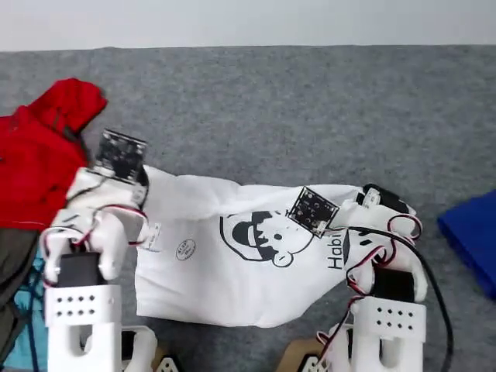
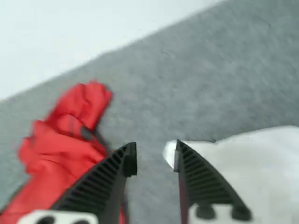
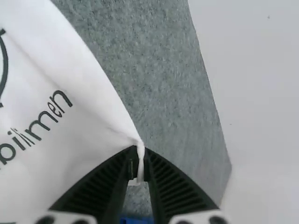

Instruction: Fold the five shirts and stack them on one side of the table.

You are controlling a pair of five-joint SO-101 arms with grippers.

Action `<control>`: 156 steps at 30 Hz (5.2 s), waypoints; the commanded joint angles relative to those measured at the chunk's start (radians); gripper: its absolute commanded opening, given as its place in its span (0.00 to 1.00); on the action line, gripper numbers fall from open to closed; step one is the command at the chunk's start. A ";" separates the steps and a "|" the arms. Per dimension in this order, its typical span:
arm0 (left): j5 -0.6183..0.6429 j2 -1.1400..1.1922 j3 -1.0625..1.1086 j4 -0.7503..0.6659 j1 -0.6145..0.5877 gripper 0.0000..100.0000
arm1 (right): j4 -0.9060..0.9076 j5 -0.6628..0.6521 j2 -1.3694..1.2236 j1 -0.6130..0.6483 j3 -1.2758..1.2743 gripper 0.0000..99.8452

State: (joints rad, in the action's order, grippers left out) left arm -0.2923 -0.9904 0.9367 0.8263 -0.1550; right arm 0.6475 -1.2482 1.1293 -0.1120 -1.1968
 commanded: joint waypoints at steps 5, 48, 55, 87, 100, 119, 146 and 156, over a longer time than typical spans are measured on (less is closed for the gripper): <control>-0.081 -0.012 -0.110 0.089 -0.121 0.15 | -0.018 -0.063 0.019 -0.147 -0.008 0.01; -0.582 0.279 -0.137 0.848 0.189 0.15 | 0.486 0.373 0.028 -0.280 0.150 0.20; -0.595 0.667 -0.366 0.884 0.189 0.14 | 0.486 0.374 0.028 -0.280 0.150 0.20; -0.632 1.100 -0.407 0.473 0.187 0.13 | 0.486 0.374 0.028 -0.282 0.147 0.20; -0.635 1.109 -0.535 0.552 0.187 0.11 | 0.486 0.374 0.028 -0.282 0.147 0.20; -0.672 1.100 -0.539 0.565 0.138 0.11 | 0.486 0.374 0.028 -0.282 0.147 0.20; -0.692 1.111 -0.573 0.629 0.137 0.11 | 0.486 0.374 0.028 -0.280 0.147 0.20; -0.694 1.111 -0.492 0.629 0.138 0.11 | 0.484 0.374 0.028 -0.280 0.147 0.20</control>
State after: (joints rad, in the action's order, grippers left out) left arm -0.9766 0.1281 0.4381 1.4446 -0.0092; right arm 1.1293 -0.8830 1.1416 -0.3821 -1.1017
